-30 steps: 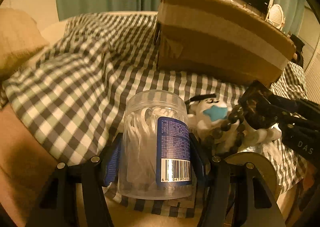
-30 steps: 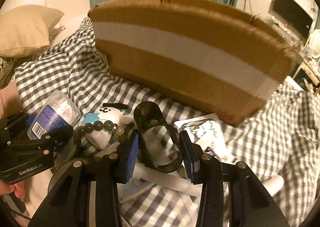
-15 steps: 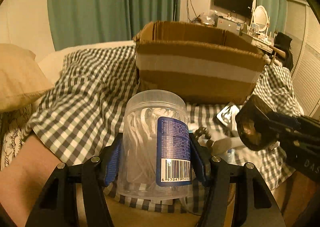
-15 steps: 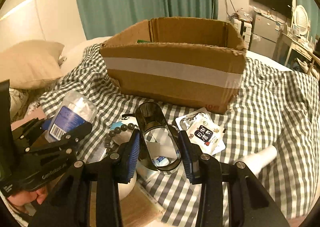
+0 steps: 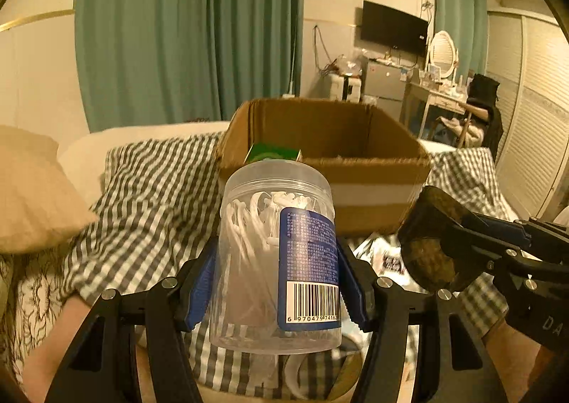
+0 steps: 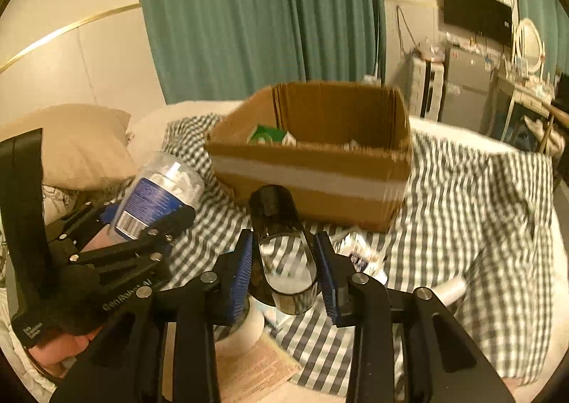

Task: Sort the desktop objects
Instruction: 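Lift the swab tub and eyeglass case and carry them over the box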

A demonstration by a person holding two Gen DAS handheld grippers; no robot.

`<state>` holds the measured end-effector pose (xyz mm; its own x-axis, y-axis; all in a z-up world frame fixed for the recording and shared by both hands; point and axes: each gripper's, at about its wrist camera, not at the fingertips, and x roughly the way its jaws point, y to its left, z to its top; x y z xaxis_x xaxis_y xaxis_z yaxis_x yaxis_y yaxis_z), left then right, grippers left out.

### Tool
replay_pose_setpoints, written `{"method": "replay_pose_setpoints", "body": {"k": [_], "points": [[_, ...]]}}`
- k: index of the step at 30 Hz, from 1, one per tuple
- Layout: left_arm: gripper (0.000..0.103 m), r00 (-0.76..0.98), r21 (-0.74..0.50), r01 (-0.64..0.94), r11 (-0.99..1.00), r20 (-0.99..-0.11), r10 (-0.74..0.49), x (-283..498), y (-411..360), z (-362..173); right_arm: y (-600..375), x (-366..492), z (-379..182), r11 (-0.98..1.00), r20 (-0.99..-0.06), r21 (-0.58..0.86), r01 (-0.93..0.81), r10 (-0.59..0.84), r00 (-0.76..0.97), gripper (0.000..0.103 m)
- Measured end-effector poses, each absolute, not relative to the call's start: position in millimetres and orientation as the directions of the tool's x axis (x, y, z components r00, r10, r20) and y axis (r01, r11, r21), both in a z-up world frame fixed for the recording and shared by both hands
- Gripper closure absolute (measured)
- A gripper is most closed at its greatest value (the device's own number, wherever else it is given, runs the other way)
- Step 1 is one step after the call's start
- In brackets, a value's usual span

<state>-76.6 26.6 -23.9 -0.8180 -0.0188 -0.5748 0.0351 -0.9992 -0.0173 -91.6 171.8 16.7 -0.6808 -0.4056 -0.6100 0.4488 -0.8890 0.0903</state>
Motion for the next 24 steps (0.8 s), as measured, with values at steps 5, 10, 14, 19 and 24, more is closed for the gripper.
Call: {"method": "replay_pose_setpoints", "body": {"k": [5, 10, 14, 19, 24], "points": [[0.040, -0.840, -0.008, 0.021, -1.000, -0.542, -0.014, -94.7, 33.8, -3.8, 164.5, -100.4, 33.1, -0.887, -0.587, 0.047, 0.460, -0.397, -0.705, 0.072], [0.040, -0.860, 0.010, 0.008, -1.000, -0.511, -0.012, -115.9, 41.3, 8.5, 166.5, -117.0, 42.6, -0.891, -0.566, 0.060, 0.451, -0.402, -0.719, 0.072], [0.040, -0.865, 0.012, -0.004, -1.000, -0.501, -0.003, -137.2, 41.8, 13.7, 166.2, -133.6, 49.1, -0.896, -0.554, 0.048, 0.442, -0.392, -0.734, 0.072], [0.040, -0.874, 0.015, -0.010, -1.000, -0.485, 0.001, -164.5, 40.0, 18.3, 165.5, -160.8, 56.7, -0.900, -0.536, 0.046, 0.434, -0.389, -0.749, 0.073], [0.040, -0.880, 0.035, -0.028, -0.999, -0.475, 0.008, -195.7, 38.0, 17.4, 166.9, -194.9, 61.9, -0.904, -0.517, 0.056, 0.424, -0.389, -0.762, 0.073]]}}
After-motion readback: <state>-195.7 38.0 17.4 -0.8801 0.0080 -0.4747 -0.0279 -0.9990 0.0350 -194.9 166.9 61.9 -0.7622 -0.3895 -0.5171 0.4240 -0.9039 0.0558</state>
